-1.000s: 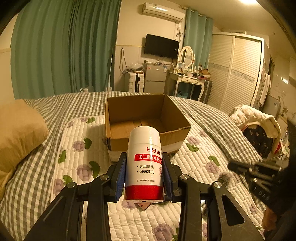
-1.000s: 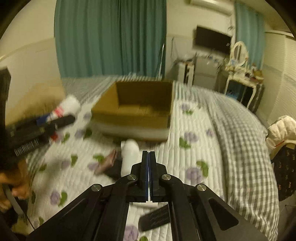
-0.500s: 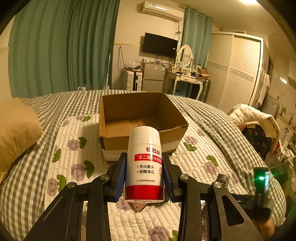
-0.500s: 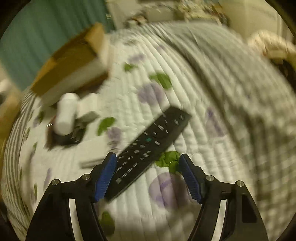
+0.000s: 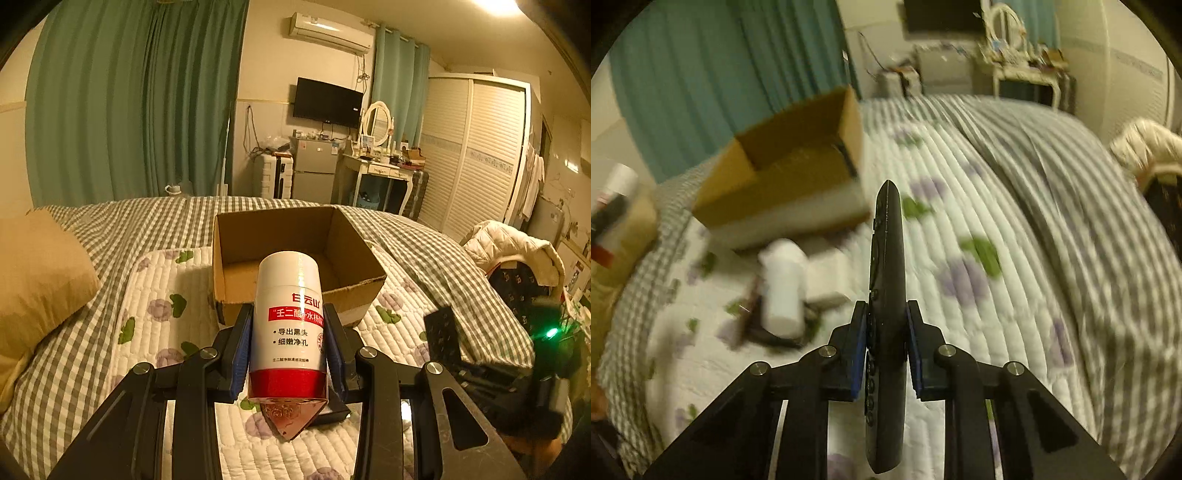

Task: Organize rigid objects
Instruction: 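Lift the white-and-red bottle with the left gripper while the right gripper lifts the black remote, then lower the bottle into the box and open the left gripper while the right gripper drops the remote in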

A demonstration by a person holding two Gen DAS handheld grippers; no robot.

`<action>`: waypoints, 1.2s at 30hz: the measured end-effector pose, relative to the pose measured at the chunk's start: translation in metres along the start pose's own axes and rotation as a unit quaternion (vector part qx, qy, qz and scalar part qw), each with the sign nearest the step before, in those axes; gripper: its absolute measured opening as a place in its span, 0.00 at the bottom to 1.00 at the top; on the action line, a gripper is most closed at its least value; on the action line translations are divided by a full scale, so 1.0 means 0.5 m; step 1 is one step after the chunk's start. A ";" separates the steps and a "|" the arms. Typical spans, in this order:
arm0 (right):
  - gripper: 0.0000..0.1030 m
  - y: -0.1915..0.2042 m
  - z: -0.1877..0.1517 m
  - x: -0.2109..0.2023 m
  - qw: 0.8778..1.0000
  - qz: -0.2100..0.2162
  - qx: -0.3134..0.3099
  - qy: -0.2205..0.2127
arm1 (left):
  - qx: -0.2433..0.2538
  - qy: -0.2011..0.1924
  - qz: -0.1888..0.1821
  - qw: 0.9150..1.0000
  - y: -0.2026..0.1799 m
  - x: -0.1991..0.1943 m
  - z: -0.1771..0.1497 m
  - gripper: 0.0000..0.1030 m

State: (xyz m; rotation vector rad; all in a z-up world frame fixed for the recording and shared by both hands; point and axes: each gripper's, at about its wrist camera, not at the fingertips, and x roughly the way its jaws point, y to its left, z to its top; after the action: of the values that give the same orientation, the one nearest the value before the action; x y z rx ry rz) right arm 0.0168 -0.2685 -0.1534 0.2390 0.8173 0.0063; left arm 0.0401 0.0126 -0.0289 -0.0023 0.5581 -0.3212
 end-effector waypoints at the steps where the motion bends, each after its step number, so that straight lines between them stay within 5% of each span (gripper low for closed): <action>1: 0.19 0.009 0.013 -0.010 1.000 0.004 -0.006 -0.009 | 0.000 -0.001 0.000 1.000 0.000 0.000 0.002 0.35; 10: 0.19 0.104 0.134 -0.096 0.993 0.041 -0.059 -0.093 | -0.002 -0.021 0.012 1.000 0.018 0.012 0.047 0.35; 18: 0.19 0.183 0.236 -0.078 0.982 0.073 -0.105 -0.139 | -0.001 -0.023 0.013 1.000 0.035 0.078 0.094 0.35; 29: 0.19 0.216 0.332 0.059 0.980 0.071 -0.129 -0.131 | 0.004 0.000 0.039 0.999 0.067 0.236 0.149 0.35; 36: 0.19 0.202 0.356 0.205 0.988 0.037 -0.135 -0.069 | 0.004 0.048 0.037 0.998 0.072 0.358 0.141 0.35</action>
State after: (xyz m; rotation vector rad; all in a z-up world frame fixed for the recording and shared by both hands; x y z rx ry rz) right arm 0.2245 -0.1975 -0.0885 0.0135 0.6611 0.1676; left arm 0.2306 -0.0126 -0.0653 0.0404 0.6497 -0.2529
